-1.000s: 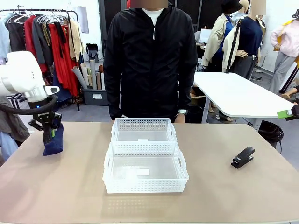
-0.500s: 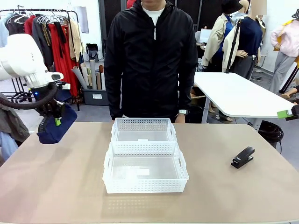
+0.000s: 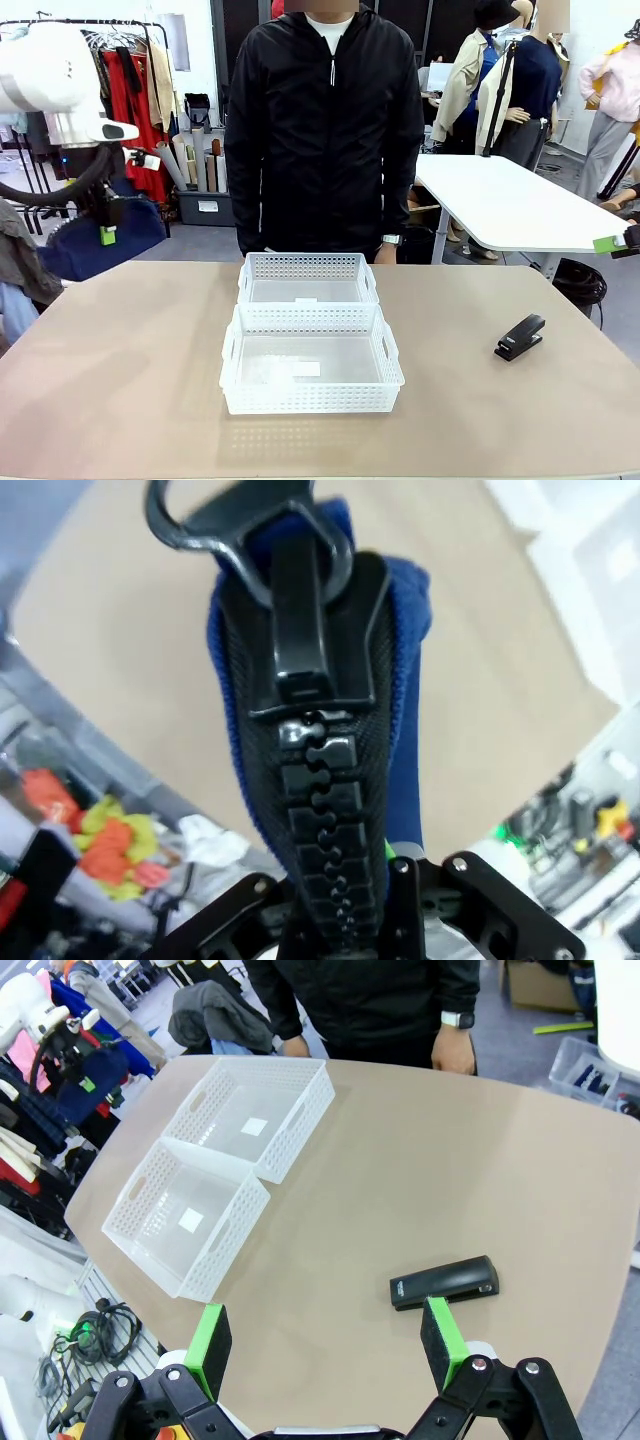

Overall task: Distribute items into two baskets.
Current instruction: Pick up the Pencil pouch that the person points to.

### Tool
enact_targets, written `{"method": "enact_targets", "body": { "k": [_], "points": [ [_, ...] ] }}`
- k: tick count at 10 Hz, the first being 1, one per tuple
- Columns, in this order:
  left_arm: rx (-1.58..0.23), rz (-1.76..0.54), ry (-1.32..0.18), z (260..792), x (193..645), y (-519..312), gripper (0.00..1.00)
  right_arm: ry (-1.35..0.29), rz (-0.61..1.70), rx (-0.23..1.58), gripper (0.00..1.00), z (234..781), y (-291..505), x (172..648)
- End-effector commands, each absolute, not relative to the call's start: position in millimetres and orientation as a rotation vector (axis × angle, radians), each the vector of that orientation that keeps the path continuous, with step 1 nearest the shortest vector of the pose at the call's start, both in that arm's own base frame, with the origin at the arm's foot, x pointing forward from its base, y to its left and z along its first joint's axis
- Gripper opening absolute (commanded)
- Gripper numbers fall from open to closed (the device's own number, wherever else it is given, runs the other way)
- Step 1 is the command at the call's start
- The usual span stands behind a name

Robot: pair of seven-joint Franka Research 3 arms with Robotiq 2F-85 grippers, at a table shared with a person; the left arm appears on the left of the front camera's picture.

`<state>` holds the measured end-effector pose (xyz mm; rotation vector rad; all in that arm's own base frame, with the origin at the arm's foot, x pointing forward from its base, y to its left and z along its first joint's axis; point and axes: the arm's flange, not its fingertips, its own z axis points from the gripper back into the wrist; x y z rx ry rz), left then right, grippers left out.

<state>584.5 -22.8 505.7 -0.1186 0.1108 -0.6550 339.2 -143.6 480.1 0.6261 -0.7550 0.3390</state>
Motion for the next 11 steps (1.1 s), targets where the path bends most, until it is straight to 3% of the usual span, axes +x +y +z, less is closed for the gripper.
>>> {"method": "enact_targets", "body": {
  "k": [1,5,11],
  "points": [
    [-0.063,-0.8,0.114,528,579,-27,0.0,-0.764,0.342,0.631,1.0,481,-143,340],
    [-0.046,-0.886,0.118,565,553,-31,0.0,-0.764,0.342,0.631,1.0,481,-143,340],
    [-0.065,-0.864,0.108,562,559,-36,0.0,-0.764,0.342,0.631,1.0,481,-143,340]
  ]
}}
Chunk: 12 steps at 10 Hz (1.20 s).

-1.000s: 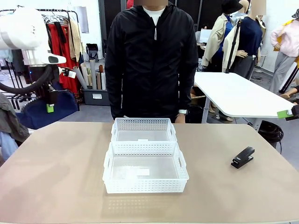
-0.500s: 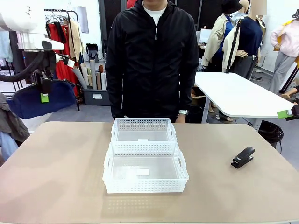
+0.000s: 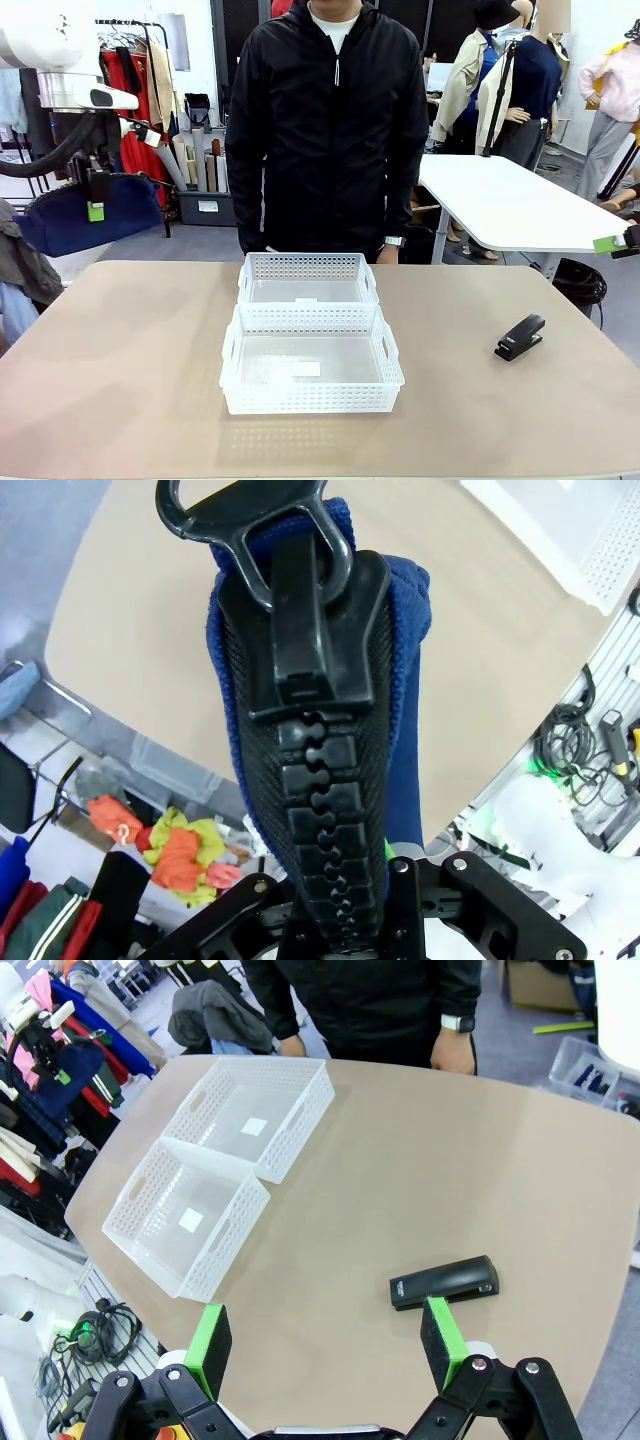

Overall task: Distribute items into two baskets.
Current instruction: Move the picked Pencil pouch towards the Organizing basket indicated by the person, stopping as directed.

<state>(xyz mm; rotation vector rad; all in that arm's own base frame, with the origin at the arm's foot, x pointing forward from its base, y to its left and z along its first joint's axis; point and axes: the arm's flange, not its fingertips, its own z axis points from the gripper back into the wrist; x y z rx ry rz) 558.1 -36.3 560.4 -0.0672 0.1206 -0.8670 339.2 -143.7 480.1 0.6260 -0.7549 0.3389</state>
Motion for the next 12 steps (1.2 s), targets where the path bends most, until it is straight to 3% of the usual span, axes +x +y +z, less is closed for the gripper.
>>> {"method": "enact_targets", "body": {
  "k": [1,12],
  "points": [
    [-0.065,-0.864,0.108,562.1,558.7,-35.9,0.0,-0.764,0.342,0.631,1.0,481.1,-142.5,339.6],
    [-0.065,-0.864,0.108,562.1,558.7,-35.9,0.0,-0.764,0.342,0.631,1.0,481.1,-142.5,339.6]
  ]
}}
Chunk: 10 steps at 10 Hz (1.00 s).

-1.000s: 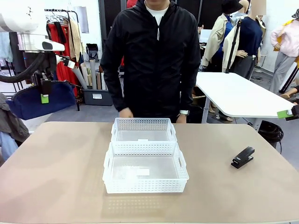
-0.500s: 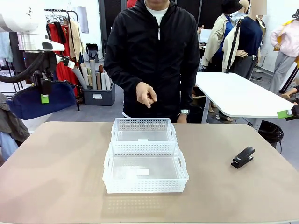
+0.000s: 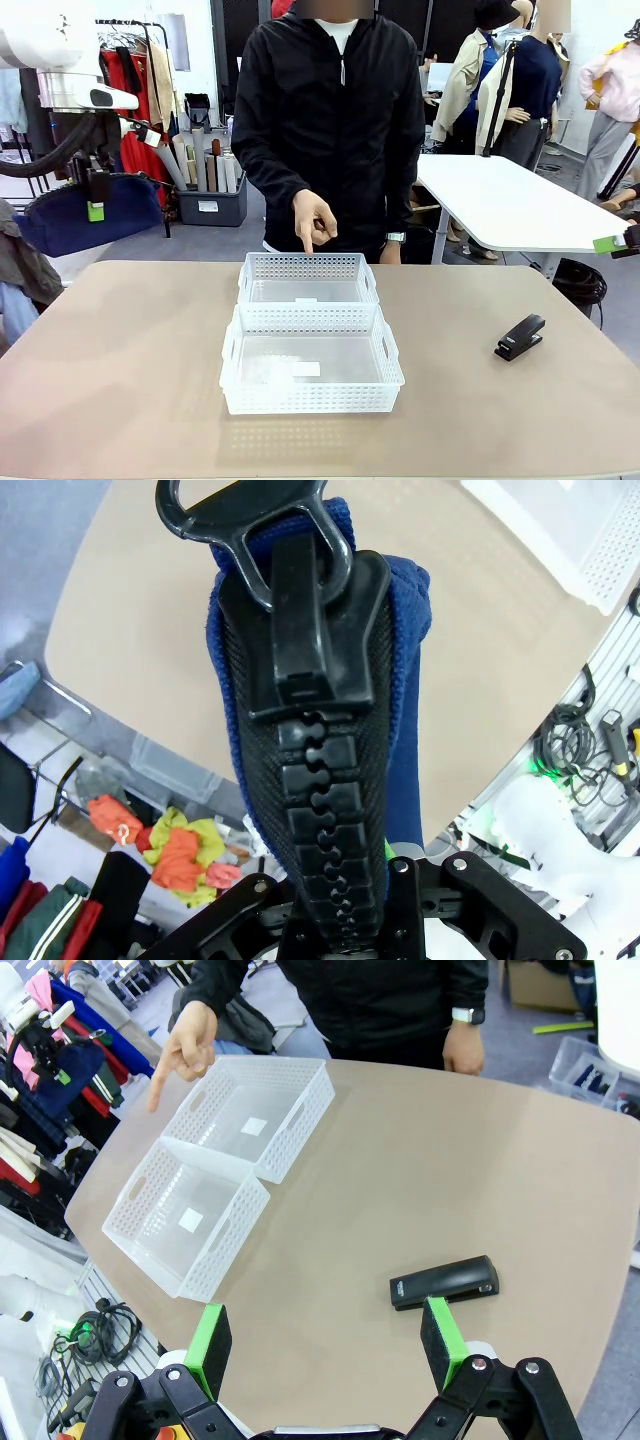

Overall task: Distribute items into two baskets.
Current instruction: Move the picked Pencil pouch towards the Organizing basket indicated by the person, stopping as directed.

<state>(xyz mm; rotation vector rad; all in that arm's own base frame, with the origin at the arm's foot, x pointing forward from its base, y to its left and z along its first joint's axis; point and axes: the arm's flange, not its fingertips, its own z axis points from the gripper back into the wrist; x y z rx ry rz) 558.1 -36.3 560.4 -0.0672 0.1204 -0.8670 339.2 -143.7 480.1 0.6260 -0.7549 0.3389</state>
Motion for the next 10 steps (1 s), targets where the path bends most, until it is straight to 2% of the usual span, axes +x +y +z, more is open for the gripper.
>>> {"method": "enact_targets", "body": {
  "k": [1,10],
  "points": [
    [-0.065,-0.864,0.108,562.1,558.7,-35.9,0.0,-0.764,0.342,0.631,1.0,481.1,-142.5,339.6],
    [-0.096,-0.871,0.136,559.4,567.0,-42.7,0.0,-0.764,0.342,0.631,1.0,481.1,-142.5,339.6]
  ]
}}
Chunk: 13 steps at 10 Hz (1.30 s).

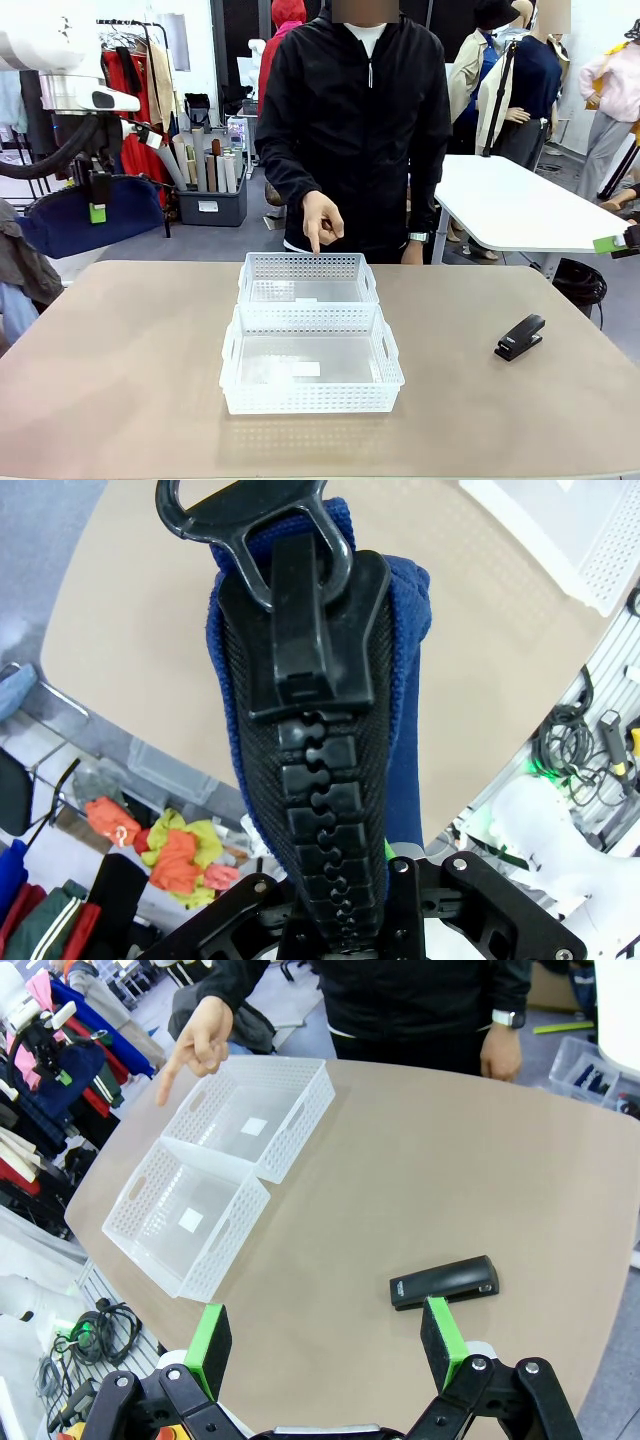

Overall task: Distribute items into two baskets.
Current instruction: Move the picked Pencil pouch towards the Organizing basket indicated by the person, stopping as directed.

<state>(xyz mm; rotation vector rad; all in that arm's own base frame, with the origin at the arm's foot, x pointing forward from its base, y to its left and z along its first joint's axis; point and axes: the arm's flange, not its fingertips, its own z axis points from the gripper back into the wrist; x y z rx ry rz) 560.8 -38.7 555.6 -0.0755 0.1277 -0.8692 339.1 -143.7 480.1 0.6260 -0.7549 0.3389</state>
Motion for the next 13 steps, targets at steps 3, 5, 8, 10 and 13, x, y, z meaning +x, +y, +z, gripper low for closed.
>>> {"method": "enact_targets", "body": {
  "k": [3,5,8,10,13],
  "points": [
    [-0.127,-0.921,0.122,553,567,-59,0.0,-0.764,0.342,0.631,1.0,481,-143,340],
    [-0.121,-0.98,0.113,550,562,-68,0.0,-0.764,0.342,0.631,1.0,481,-143,340],
    [-0.092,-1.039,0.131,545,580,-86,0.0,-0.764,0.342,0.631,1.0,481,-143,340],
    [-0.078,-1.107,0.121,542,594,-99,0.0,-0.764,0.342,0.631,1.0,481,-143,340],
    [-0.078,-1.148,0.152,528,621,-113,0.0,-0.764,0.342,0.631,1.0,481,-143,340]
  ]
}}
